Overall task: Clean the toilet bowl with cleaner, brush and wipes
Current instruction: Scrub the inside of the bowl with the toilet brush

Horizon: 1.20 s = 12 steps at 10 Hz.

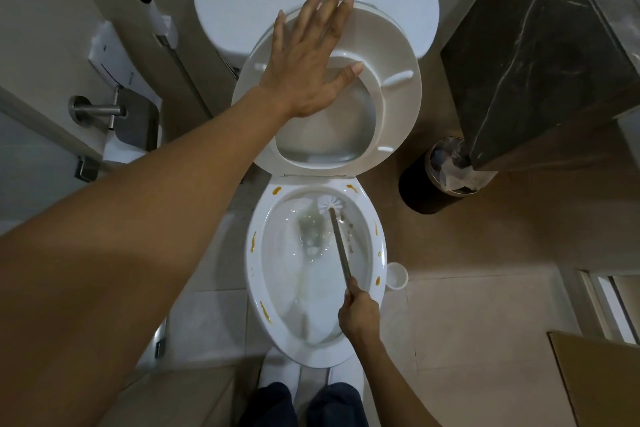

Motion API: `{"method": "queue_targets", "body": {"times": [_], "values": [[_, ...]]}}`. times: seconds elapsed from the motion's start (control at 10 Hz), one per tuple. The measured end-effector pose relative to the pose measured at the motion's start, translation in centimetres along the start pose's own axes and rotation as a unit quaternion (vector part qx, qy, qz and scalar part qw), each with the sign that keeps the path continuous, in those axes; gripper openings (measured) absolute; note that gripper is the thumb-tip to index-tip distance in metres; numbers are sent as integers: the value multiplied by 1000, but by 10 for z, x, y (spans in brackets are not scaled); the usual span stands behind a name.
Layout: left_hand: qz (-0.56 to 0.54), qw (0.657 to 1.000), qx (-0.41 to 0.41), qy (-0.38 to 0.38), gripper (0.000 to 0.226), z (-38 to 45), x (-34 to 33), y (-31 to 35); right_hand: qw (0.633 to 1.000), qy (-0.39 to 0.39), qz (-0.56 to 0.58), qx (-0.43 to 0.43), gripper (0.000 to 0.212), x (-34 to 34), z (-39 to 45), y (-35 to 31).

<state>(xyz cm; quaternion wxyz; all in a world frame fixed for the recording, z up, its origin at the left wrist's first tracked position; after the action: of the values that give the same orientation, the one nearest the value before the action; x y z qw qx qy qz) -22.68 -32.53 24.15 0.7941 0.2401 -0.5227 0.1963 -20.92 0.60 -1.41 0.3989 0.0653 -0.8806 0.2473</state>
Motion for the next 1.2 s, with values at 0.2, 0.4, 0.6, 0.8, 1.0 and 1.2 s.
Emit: {"method": "queue_targets", "body": {"times": [0.2, 0.4, 0.6, 0.8, 1.0, 1.2], "values": [[-6, 1000, 0, 0, 80, 0, -1, 0, 999, -32, -15, 5, 39, 3, -11, 16], [-8, 1000, -2, -2, 81, 0, 1, 0, 1000, -28, -9, 6, 40, 11, -11, 22], [-11, 1000, -3, -5, 80, -1, 0, 1, 1000, -23, -11, -1, 40, 11, -12, 26], [-8, 1000, -1, -5, 81, 0, 1, 0, 999, -41, -28, -6, 38, 11, -15, 29], [-8, 1000, -3, -6, 81, 0, 0, 0, 999, -28, -33, -10, 36, 18, -4, 27], [-7, 1000, -5, -8, 81, 0, 0, -1, 999, -29, -42, -4, 37, 18, 0, 19]]}}
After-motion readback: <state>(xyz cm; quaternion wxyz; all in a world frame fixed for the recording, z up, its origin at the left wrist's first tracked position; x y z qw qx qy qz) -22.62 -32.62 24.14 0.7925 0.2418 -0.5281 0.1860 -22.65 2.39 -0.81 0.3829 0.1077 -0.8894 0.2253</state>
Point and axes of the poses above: each hand's wrist, its own z-axis towards the middle knuckle, its own x-axis out of the back of the hand, y = z × x, the point moved 6 cm from there along z, towards the middle knuckle, and after that the axes turned 5 degrees about y, right-handed, at the moved point
